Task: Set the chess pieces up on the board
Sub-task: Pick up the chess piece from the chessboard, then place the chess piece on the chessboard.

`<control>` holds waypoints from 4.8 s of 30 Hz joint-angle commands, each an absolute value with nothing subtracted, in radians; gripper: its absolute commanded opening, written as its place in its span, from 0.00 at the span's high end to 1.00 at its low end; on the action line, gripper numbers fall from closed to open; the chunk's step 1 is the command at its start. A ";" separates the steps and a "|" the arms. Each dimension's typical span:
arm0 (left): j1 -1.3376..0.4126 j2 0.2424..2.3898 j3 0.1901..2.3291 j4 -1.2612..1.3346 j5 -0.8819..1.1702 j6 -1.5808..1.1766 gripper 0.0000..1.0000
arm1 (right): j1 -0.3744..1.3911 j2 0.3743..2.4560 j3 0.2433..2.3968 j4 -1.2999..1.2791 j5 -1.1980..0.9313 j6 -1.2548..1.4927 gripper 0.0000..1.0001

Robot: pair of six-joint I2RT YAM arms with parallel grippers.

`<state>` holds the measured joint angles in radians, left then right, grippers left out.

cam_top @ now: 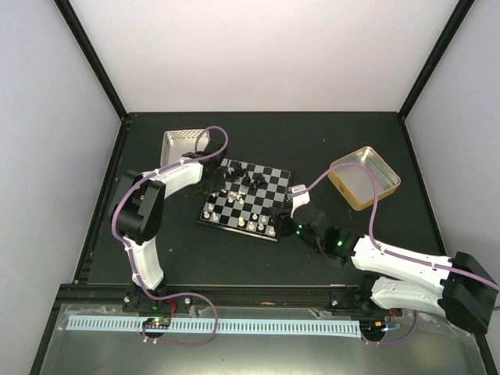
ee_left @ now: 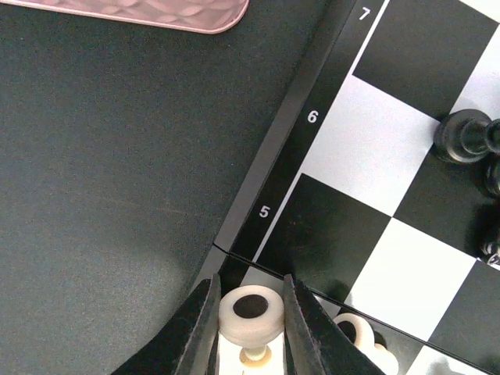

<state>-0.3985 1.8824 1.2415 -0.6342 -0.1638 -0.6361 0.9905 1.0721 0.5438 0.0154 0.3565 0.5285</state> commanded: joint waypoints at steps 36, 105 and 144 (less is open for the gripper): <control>-0.355 1.122 0.481 0.291 0.661 -1.436 0.84 | 0.988 1.522 0.977 0.096 -0.025 0.543 0.50; -0.357 0.589 0.556 -0.396 0.004 -0.784 0.29 | 0.986 1.686 1.300 -0.628 -0.087 0.351 0.98; -0.356 0.347 0.604 -0.609 -0.188 -0.539 0.18 | 1.026 2.295 2.001 -1.162 -0.001 0.295 0.84</control>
<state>-0.3550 0.3229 0.5865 -0.6209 -0.2123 -0.5568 1.0206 2.2795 1.9690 -1.1519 -0.0296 0.2920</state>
